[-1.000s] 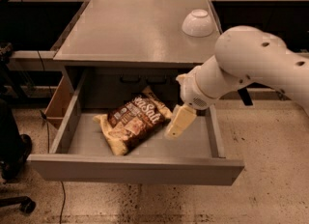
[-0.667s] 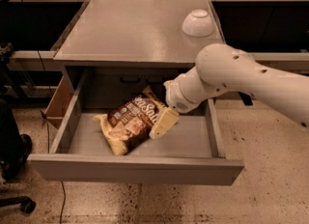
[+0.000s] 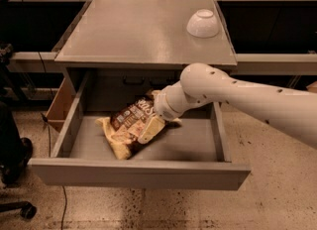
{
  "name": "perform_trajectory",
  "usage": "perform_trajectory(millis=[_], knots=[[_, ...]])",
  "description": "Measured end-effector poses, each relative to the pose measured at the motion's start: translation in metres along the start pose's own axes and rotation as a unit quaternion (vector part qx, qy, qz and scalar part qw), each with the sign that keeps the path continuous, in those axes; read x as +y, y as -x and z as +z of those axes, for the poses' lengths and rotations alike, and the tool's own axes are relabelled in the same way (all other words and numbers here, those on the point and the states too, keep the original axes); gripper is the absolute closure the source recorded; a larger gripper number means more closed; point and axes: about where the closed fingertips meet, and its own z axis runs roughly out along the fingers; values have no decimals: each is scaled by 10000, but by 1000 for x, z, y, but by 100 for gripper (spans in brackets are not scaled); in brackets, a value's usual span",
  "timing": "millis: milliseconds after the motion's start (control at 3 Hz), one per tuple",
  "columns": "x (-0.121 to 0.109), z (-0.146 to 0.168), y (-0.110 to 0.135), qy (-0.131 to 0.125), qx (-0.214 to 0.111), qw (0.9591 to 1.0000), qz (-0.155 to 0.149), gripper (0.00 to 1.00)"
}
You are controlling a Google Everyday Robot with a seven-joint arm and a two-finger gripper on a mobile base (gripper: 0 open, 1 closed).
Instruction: Pick brown chip bag from top drawer and place on counter
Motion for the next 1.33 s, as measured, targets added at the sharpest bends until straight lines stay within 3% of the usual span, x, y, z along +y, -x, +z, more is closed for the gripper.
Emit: perform_trajectory(millis=[333, 667, 1333], knots=[[-16, 40, -1, 55, -201, 9998, -21, 0], [-36, 60, -14, -35, -292, 9995, 85, 1], [-48, 58, -26, -204, -356, 9991, 143, 46]])
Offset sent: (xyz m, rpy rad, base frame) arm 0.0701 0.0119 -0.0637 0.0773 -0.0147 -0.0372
